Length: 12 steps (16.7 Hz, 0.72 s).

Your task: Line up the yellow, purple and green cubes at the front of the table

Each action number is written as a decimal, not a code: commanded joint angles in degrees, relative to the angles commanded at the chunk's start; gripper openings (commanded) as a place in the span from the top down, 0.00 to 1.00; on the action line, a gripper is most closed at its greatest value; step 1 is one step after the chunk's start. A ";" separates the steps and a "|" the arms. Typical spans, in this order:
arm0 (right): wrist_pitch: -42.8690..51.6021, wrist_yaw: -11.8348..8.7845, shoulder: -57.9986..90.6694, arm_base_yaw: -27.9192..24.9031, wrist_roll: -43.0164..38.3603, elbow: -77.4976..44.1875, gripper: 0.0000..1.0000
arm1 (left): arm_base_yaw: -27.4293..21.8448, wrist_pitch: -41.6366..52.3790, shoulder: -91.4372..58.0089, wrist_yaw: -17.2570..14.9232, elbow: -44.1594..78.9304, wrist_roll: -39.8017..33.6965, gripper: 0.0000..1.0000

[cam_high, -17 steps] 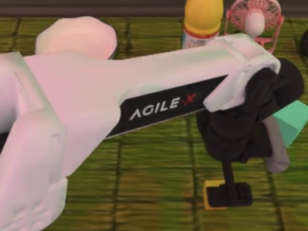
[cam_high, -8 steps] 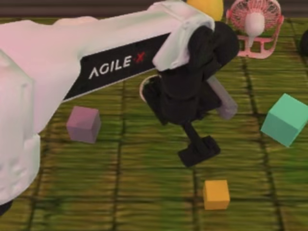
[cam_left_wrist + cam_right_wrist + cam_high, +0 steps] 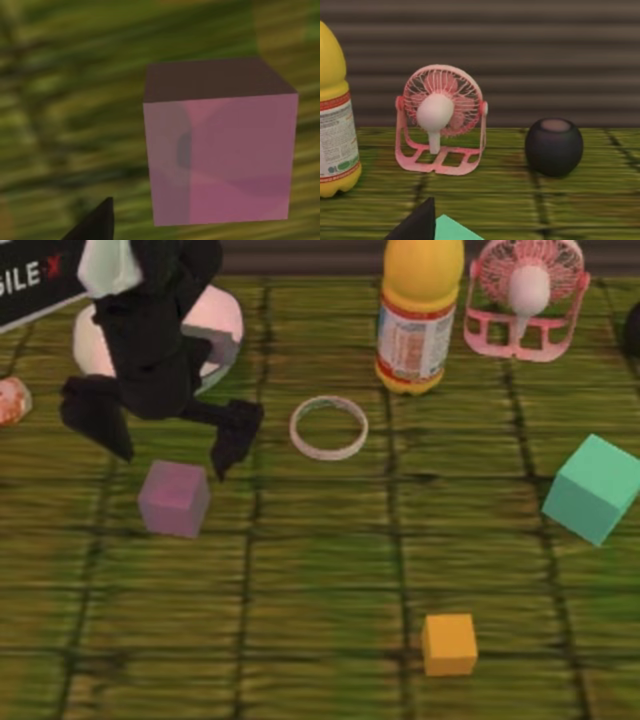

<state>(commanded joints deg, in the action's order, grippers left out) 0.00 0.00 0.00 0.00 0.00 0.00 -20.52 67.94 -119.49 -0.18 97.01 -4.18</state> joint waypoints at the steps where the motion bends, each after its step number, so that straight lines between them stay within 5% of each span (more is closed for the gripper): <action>1: 0.00 0.00 0.00 0.00 0.00 0.00 0.00 | 1.40 -0.28 0.40 0.03 -0.46 -1.42 0.00; 12: 0.00 0.00 0.00 0.00 0.00 0.00 0.00 | 2.48 -8.63 -2.08 0.04 -6.09 -2.39 0.00</action>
<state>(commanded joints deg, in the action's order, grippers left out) 0.00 0.00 0.00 0.00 0.00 0.00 -18.04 59.31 -121.57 -0.14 90.91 -6.58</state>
